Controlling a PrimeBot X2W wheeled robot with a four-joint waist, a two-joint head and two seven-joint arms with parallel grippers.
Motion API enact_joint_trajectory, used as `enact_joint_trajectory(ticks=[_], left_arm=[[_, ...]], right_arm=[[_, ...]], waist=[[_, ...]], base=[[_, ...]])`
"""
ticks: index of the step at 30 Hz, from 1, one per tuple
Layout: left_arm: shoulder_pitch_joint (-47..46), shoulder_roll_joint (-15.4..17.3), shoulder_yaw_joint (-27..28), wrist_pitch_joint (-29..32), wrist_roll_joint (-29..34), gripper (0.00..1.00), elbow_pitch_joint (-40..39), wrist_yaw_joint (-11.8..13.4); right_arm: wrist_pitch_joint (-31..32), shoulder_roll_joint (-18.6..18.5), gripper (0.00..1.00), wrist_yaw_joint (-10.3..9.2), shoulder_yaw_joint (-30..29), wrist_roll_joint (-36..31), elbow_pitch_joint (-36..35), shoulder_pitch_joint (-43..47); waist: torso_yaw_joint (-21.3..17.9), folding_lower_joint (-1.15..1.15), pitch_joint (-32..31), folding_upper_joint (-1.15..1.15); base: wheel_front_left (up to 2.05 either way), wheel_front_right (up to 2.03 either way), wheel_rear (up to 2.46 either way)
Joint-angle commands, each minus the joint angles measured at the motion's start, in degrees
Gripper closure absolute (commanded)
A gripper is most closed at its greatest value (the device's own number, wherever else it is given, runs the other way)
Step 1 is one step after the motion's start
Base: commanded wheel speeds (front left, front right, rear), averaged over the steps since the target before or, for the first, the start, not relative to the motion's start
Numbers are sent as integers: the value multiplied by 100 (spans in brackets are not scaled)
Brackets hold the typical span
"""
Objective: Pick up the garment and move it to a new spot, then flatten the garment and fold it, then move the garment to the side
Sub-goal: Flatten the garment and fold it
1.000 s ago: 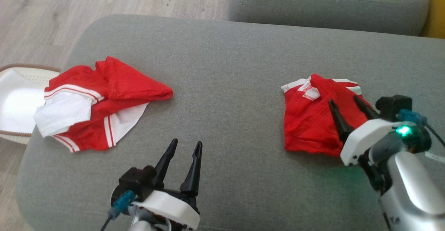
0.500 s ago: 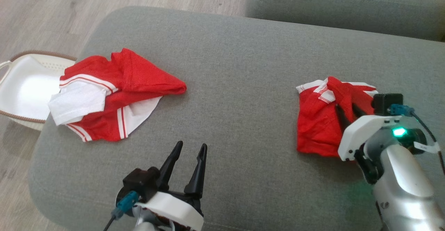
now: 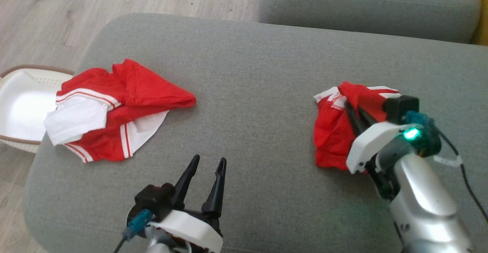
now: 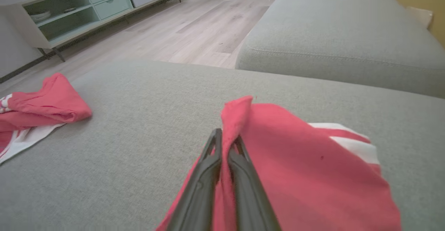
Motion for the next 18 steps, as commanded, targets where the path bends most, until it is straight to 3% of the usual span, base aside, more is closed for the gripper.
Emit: enact_joint_trajectory(ticks=[1, 10, 18], left_arm=[[-244, -19, 181, -46, 6, 0, -165, 5], [-237, -19, 259, -46, 51, 0, -118, -39], [-113, -19, 321, -46, 67, 0, -147, -23]], right_arm=[[-4, 79, 0, 43, 143, 39, -231, -34], [-189, 127, 0, 43, 640, 305, -969, 481], [-813, 31, 0, 43, -212, -11, -1279, 947]], waist=[[-9, 0, -2, 0], [-23, 0, -60, 0], [-51, 0, -194, 0]], base=[[0, 0, 0], [0, 0, 0], [0, 0, 0]])
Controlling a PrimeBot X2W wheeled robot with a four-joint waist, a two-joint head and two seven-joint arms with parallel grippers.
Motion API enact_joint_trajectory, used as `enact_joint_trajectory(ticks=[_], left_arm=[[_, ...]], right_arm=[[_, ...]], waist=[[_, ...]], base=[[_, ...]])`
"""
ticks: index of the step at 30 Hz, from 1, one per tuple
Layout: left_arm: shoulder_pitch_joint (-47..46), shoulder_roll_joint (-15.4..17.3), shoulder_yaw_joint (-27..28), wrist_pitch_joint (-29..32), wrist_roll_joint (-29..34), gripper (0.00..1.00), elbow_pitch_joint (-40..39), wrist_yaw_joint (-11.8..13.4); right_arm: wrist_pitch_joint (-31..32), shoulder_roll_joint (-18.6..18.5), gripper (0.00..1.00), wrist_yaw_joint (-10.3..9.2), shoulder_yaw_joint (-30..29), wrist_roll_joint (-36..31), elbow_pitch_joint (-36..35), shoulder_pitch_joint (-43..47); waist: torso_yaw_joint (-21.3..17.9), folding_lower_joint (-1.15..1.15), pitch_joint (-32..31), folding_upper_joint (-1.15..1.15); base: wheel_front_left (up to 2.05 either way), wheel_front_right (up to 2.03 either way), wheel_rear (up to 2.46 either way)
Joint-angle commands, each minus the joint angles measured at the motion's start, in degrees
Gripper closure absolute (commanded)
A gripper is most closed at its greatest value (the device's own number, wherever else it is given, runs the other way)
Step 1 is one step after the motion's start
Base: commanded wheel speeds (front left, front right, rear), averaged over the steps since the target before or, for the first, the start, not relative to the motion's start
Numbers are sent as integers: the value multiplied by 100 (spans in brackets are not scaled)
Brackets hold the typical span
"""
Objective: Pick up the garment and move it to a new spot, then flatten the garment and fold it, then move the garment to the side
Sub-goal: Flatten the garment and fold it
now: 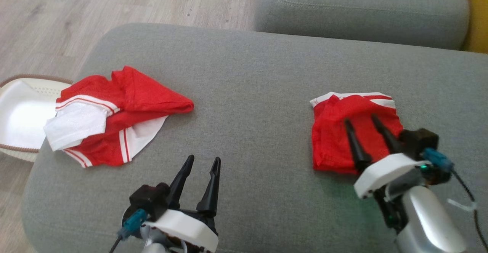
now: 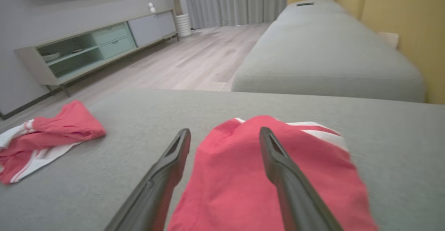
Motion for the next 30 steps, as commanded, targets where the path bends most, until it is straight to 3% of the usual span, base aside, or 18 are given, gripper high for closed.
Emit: enact_joint_trajectory(ticks=[1, 2, 3, 4, 9, 17, 21, 26, 27, 28, 29, 30], left_arm=[[-116, -20, 168, -46, 58, 0, -210, 8], [-106, -20, 162, -46, 58, 0, -216, 3], [-102, -20, 157, -46, 57, 0, -220, 0], [-102, -20, 153, -46, 55, 0, -224, -3], [-130, -20, 116, -46, 31, 0, -236, -14], [-209, -20, 30, -46, -55, 0, -200, -26], [-189, -20, 19, -46, -75, 0, -143, -22], [-148, -20, 30, -46, -86, 0, -105, 5], [-133, -20, 52, -46, -52, 0, -105, 18], [-113, -20, 79, -46, 5, 0, -102, 35], [-87, -20, 118, -46, 67, 0, -94, 55], [-51, -20, 165, -46, 116, 0, -92, 75]], right_arm=[[-158, -24, 5, 43, -140, -162, -183, -162], [-206, -28, 52, 43, -251, -239, -138, -185], [-254, -40, 90, 43, -329, -336, -80, -229], [-280, -41, 100, 43, -399, -417, 5, -287], [-414, -25, 100, 43, -555, -825, 567, -653], [-797, 197, 100, 43, -412, -1364, 2287, -1399], [-912, 319, 100, 43, -57, -937, 2924, -1593], [-1013, 333, 100, 43, 1637, 834, 2499, -1365], [-1051, 333, 85, 43, 1835, 1007, 2415, -1335], [-1096, 334, 51, 43, 1961, 1137, 2347, -1301], [-1137, 334, 1, 43, 2036, 1234, 2288, -1262], [-1172, 334, 0, 43, 2070, 1293, 2210, -1223]], waist=[[15, 0, -11, 0], [32, 0, -12, 0], [52, 0, -4, 0], [77, 0, 7, 0], [193, 0, 71, 0], [405, 0, 144, 0], [424, 0, 70, 0], [346, 0, -67, 0], [304, 0, -108, 0], [265, 0, -147, 0], [217, 0, -198, 0], [167, 0, -227, 0]], base=[[0, 0, 0], [0, 0, 0], [0, 0, 0], [0, 0, 0], [0, 0, 0], [0, 0, 0], [0, 0, 0], [0, 0, 0], [0, 0, 0], [0, 0, 0], [0, 0, 0], [0, 0, 0]])
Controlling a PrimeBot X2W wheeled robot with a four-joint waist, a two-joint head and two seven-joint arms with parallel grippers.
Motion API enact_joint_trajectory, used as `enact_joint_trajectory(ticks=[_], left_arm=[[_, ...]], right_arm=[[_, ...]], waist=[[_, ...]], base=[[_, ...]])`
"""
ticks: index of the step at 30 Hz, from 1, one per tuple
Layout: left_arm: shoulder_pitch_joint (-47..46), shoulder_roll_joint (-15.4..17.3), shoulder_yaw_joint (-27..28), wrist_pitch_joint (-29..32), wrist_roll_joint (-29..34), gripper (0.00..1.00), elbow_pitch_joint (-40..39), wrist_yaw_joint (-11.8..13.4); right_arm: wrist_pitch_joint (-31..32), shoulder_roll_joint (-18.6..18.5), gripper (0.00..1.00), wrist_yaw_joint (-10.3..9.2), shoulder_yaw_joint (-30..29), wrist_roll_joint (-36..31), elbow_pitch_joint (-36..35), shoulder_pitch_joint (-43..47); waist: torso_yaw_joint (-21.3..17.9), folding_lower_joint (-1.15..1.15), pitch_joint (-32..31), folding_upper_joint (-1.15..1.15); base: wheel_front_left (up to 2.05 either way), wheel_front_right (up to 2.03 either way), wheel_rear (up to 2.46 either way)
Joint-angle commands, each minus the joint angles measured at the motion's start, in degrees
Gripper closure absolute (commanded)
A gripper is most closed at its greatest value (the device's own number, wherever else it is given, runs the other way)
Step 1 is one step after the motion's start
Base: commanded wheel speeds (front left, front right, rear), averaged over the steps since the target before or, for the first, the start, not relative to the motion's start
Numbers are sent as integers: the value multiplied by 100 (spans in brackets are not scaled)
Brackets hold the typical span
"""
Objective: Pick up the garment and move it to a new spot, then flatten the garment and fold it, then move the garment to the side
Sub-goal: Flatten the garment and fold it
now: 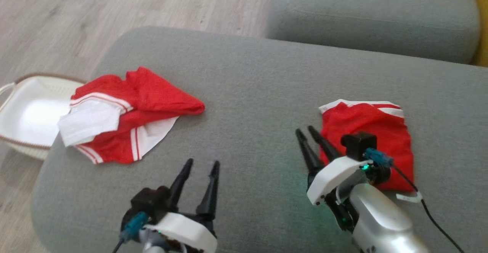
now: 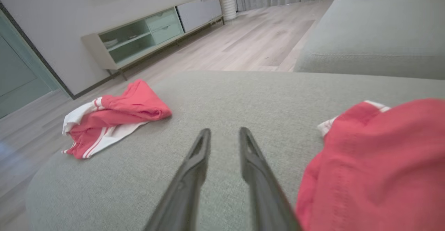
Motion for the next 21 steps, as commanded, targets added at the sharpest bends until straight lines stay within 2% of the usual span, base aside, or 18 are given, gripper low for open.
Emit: enact_joint_trajectory(ticks=[1, 7, 15, 21], left_arm=[[-49, -20, 287, -46, 73, 0, -167, 56], [207, -17, 732, -46, 580, 0, -271, 307], [686, -15, 1323, -46, 1051, 0, -618, 377], [1097, -17, 1557, -46, 1317, 0, -855, 332]], right_arm=[[-105, 7, 0, 43, 49, 47, -239, 45], [-127, -137, 0, 43, -782, -633, -1429, 690], [-128, -105, 0, 43, -2127, -1560, -2978, 2008], [-129, -72, 0, 43, -2415, -1726, -3583, 2880]], waist=[[-143, 0, -105, 0], [-468, 0, -291, 0], [-802, 0, -533, 0], [-982, 0, -753, 0]], base=[[0, 0, 0], [0, 0, 0], [0, 0, 0], [0, 0, 0]])
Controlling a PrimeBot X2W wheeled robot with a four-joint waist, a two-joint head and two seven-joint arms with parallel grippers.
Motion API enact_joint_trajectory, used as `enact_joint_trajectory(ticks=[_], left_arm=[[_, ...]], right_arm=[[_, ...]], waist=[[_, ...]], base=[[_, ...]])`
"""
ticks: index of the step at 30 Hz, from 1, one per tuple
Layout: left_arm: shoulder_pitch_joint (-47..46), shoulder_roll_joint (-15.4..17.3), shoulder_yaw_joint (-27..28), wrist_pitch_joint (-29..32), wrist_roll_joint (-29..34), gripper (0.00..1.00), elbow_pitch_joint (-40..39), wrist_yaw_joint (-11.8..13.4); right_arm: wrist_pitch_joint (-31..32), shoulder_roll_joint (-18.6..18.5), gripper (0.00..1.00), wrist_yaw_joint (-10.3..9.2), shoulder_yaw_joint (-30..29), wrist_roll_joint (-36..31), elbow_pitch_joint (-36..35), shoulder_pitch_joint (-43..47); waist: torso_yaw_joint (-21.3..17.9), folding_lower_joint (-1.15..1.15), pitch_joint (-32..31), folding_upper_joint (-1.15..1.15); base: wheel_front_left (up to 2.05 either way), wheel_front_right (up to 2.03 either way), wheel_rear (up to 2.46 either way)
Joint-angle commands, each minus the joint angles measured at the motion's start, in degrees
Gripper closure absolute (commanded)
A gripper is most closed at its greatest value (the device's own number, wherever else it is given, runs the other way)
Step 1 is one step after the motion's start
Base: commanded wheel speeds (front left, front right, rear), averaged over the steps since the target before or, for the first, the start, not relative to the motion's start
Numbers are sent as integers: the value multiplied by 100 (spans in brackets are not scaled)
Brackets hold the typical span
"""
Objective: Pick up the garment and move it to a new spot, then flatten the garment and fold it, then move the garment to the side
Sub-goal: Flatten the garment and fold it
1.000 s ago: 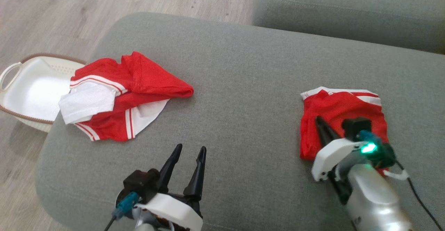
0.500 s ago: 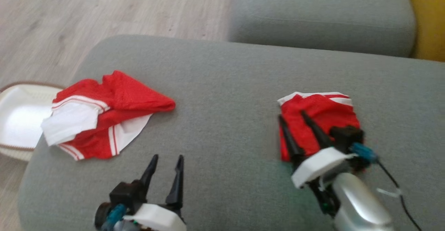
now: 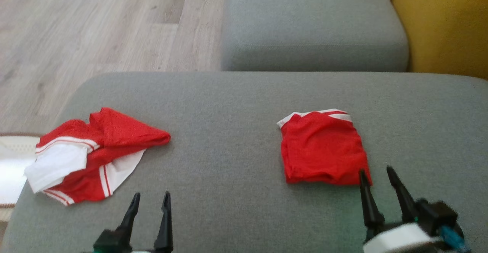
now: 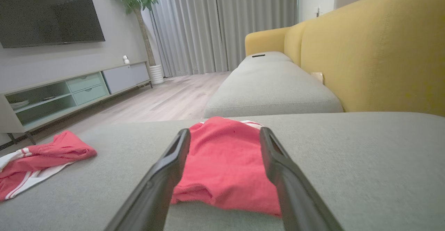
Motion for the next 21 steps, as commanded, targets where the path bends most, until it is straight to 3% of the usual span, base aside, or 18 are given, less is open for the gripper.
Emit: enact_joint_trajectory(ticks=[1, 9, 21], left_arm=[[-111, -33, 240, -46, 70, 0, -260, -21], [254, -34, 332, -46, 184, 0, -422, -186], [238, -35, 221, -46, 345, 0, -427, -215]], right_arm=[[-69, 0, 0, 43, 91, -68, -255, -66], [-69, 34, 0, 43, 95, -260, -360, 466], [-70, 72, 0, 43, 61, -211, -271, 538]], waist=[[-99, 0, -114, 0], [-270, 0, -305, 0], [-392, 0, -388, 0]], base=[[0, 0, 0], [0, 0, 0], [0, 0, 0]])
